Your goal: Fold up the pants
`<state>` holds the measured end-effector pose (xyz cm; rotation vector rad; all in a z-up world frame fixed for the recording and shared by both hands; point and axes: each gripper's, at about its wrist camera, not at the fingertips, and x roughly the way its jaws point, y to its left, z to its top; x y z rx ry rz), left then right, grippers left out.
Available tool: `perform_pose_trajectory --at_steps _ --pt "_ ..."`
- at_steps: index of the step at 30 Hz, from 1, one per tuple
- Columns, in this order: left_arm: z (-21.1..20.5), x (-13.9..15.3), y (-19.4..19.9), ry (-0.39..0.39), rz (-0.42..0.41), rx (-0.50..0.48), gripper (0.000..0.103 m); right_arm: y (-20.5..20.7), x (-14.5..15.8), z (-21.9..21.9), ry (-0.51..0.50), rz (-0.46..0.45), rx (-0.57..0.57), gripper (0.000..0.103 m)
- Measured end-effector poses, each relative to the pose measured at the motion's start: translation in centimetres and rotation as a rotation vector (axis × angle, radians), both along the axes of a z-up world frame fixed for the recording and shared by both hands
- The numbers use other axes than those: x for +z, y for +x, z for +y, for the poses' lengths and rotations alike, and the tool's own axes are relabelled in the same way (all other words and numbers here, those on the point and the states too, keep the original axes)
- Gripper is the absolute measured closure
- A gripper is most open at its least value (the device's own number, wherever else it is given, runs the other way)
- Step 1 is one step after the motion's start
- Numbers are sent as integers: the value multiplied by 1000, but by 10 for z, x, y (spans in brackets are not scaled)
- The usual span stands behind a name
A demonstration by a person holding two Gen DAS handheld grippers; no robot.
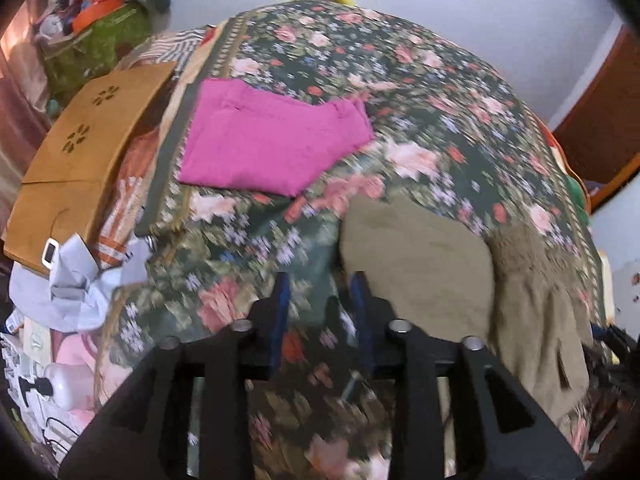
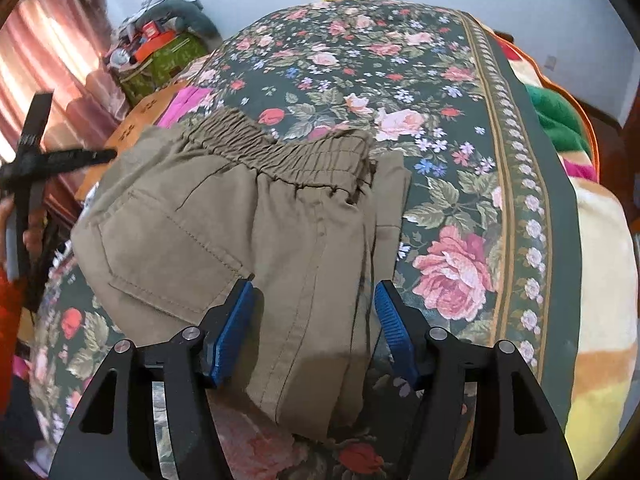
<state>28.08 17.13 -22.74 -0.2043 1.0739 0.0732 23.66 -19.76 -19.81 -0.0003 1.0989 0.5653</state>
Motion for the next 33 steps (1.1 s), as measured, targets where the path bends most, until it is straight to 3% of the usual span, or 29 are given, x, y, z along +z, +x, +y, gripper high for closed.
perform_pose_trajectory --at_steps 1,3,7,10,15,21,23,25,29,33 --pt "-3 1 -5 -8 0 -7 51 0 2 -2 5 3 -7 42" --pt "-10 2 -12 -21 -8 -21 41 -1 7 -6 0 -12 -24 39" --pt "-20 -2 -20 -75 -1 -44 31 1 10 -12 -27 -37 -43 29" --pt "-26 -12 -20 -109 24 -58 31 10 2 -12 -35 -12 -41 29" --pt "-41 -29 -14 -89 66 -97 31 31 -16 -10 32 95 -51 29" --pt "-57 -35 -6 -57 66 -146 31 43 -24 2 57 117 -11 29" --pt "-57 -36 -4 -60 58 -140 31 47 -27 4 70 124 -10 33" --pt "-57 -37 -1 -64 59 -127 31 49 -29 5 71 128 -7 44" --pt "-60 -35 2 -59 42 -123 47 54 -30 1 70 133 -14 65" --pt "-67 -29 3 -38 17 -127 77 53 -28 1 69 121 -7 80"
